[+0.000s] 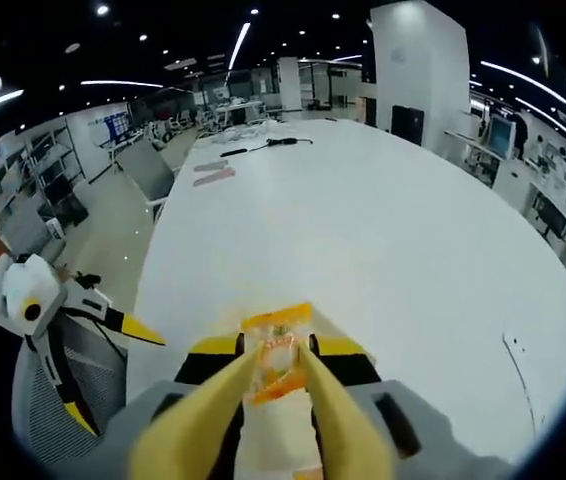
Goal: Place the target food into the container with the food tongs after gripping and lifting it, then release it inside without dropping or visibly crushing the food.
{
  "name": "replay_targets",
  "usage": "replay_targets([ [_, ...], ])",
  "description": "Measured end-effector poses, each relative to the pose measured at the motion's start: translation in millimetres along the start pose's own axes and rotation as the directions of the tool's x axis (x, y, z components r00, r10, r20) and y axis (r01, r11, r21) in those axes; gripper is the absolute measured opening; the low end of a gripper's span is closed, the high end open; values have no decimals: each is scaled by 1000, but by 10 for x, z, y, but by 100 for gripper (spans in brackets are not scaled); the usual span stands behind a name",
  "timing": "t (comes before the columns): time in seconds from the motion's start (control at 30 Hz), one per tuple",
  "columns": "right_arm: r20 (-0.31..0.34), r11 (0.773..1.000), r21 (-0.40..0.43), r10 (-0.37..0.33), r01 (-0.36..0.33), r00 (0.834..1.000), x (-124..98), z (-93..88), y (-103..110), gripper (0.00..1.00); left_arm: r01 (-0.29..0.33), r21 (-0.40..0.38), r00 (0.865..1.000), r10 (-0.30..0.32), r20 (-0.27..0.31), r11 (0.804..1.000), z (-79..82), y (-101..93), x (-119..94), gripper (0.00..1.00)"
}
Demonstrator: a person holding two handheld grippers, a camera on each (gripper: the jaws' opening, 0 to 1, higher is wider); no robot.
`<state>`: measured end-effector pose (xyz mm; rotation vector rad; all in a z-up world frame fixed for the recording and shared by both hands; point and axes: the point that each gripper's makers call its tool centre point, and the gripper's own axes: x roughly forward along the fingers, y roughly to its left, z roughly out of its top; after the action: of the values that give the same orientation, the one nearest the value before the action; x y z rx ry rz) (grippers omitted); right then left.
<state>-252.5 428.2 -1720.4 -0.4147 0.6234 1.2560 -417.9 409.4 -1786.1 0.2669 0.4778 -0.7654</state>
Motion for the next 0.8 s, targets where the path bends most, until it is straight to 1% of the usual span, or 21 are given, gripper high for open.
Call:
replay_targets([
  [0.03, 3, 1000, -9, -2, 2, 1000, 2, 3, -7, 26, -1, 2, 1000, 1, 0, 1000, -1, 4, 1, 96],
  [0.1, 7, 1000, 9, 12, -12, 1000, 6, 4, 20, 26, 0, 1, 1000, 0, -3, 1000, -9, 2, 2, 96],
  [0.4, 24, 1000, 6, 15, -15, 1000, -15, 23, 18, 27, -3, 1, 1000, 3, -3, 1000, -6, 3, 0, 96],
  [0.47, 22, 1000, -7, 5, -4, 1000, -23, 12, 3, 27, -4, 1, 1000, 4, -2, 1000, -6, 8, -2, 96],
  [0.53, 25, 1000, 7, 8, -8, 1000, -42, 3, 1, 27, -5, 2, 1000, 5, -3, 1000, -1, 3, -7, 96],
  [0.63, 27, 1000, 3, 0, 0, 1000, -100, -17, -11, 27, -2, 5, 1000, 2, -8, 1000, -14, 3, 2, 96],
  [0.77, 24, 1000, -10, -14, 14, 1000, -186, -48, -47, 28, -2, 3, 1000, 2, -8, 1000, -21, 6, 5, 96],
  [0.8, 22, 999, -24, -24, 24, 999, -225, -63, -71, 28, -3, 4, 1000, 3, -8, 1000, -21, 9, 5, 96],
])
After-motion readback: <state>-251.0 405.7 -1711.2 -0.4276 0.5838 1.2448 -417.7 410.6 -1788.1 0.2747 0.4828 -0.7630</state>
